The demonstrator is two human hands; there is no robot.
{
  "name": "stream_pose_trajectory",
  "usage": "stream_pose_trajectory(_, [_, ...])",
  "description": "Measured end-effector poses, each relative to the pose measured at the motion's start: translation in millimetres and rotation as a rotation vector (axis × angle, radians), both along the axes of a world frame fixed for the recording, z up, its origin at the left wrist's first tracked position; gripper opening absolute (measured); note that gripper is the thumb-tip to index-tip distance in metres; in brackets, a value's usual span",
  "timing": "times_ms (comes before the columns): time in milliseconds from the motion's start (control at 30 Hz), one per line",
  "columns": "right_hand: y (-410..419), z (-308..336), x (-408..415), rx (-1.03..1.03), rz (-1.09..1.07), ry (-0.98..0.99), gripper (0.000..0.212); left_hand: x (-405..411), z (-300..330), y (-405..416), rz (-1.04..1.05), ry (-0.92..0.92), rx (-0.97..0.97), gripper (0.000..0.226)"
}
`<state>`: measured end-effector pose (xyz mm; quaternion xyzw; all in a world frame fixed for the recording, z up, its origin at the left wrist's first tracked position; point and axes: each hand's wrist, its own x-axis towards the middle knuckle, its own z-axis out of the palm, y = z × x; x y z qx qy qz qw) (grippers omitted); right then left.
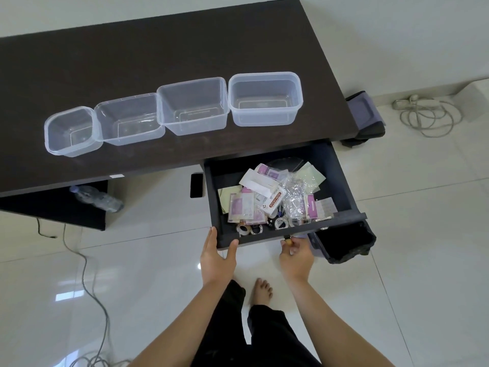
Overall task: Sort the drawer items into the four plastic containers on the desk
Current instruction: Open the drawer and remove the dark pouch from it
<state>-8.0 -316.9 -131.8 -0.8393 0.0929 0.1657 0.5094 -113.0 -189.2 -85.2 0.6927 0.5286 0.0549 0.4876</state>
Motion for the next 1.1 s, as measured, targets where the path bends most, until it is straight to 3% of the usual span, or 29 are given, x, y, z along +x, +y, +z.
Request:
stream_pose_trajectory(333, [-23,-4,-25,-0.019,-0.038,0.076,0.011,-24,-2,-18,-0.063,0.072,-0.019,0.070])
stream_pose_trajectory(533, [-34,12,-24,0.015,-0.021,0.155,0.026,-15,3,-17,-0.101,0.106,0.073,0.069])
stream_pose_trajectory(667, [-36,44,-16,0.020,-0.110,-0.071,0.026,7,11,-15,-0.118,0.047,0.157,0.066])
stream_pose_trajectory(800, [-22,61,18,-0.017,0.046,-0.436,0.028,35,12,-6,-0.272,-0.006,0.194,0.073])
stream_pose_trajectory(933, [-2,61,68,-0.098,0.326,-0.311,0.063,71,3,15,-0.496,0.093,0.200,0.100])
stream_pose_trajectory(1100, [21,43,117,-0.513,0.742,-0.074,0.122,114,-19,38,-0.815,0.349,0.213,0.135])
